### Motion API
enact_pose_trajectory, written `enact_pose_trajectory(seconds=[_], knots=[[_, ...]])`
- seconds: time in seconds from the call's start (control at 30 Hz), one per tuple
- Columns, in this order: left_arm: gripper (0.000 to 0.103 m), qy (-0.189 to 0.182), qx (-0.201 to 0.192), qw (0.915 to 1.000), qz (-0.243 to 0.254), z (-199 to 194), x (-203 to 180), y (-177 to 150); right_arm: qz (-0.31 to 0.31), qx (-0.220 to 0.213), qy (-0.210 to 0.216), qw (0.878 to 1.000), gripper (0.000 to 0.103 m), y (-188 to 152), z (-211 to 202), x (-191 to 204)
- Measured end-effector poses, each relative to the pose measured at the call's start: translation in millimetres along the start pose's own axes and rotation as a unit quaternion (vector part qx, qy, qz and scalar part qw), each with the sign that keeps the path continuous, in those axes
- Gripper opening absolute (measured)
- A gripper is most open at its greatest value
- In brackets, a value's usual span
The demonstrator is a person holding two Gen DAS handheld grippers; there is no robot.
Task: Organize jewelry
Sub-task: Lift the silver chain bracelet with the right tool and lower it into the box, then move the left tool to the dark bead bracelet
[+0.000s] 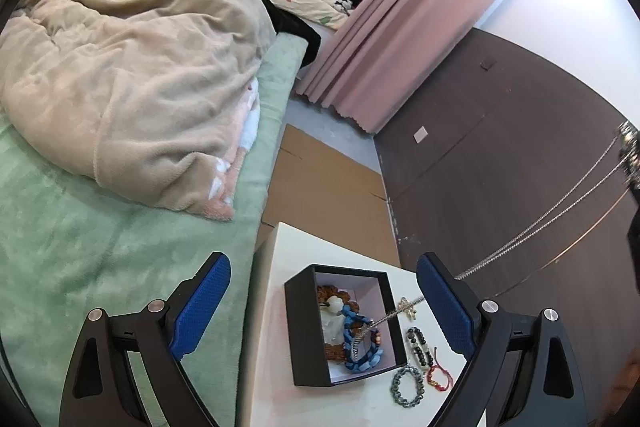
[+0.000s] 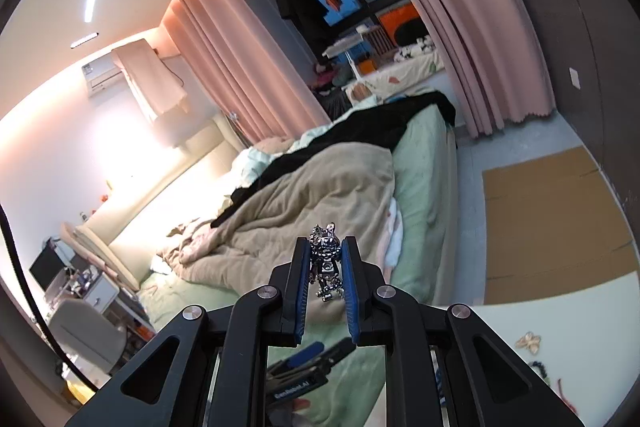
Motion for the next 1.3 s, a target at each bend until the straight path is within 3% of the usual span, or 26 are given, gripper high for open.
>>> enact_pose_trajectory(seconds=[0.7,0.97,1.03,1.17,1.3], knots=[[0.094,0.027,-0.010,0.9994,0.018,-1.5,3.4,-0.6,0.065,0.078,0.002,0.995,0.017,-87.6,37.3,-60.7],[0.094,0.032,-0.005,0.9994,0.013,2.5,2.4,-4.1,0.069,0.118,-0.039,0.990,0.016,-121.2,54.9,-91.0],[0.094,0.033,-0.004,0.9993,0.019,2.8,-0.2,-6.4,0.081,0.143,-0.052,0.985,0.033,-129.3,56.7,-102.2],[0.094,0.029,0.006,0.9992,0.026,6.5,-7.9,-13.8,0.095,0.135,-0.076,0.983,0.038,-123.6,39.9,-121.1],[0.094,0.022,0.017,0.9989,0.037,10.8,-21.7,-23.7,0.110,0.112,-0.100,0.983,0.055,-109.8,8.9,-141.6]])
Point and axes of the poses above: each gripper's, at about its wrist camera, not at the fingertips, and z roughly the way its jaws point, x to its left, y to its top, the point moved 6 cm from there along z, roughly the way its jaws point, and after that the axes turned 15 degrees about -x, right-handed, at the moved point
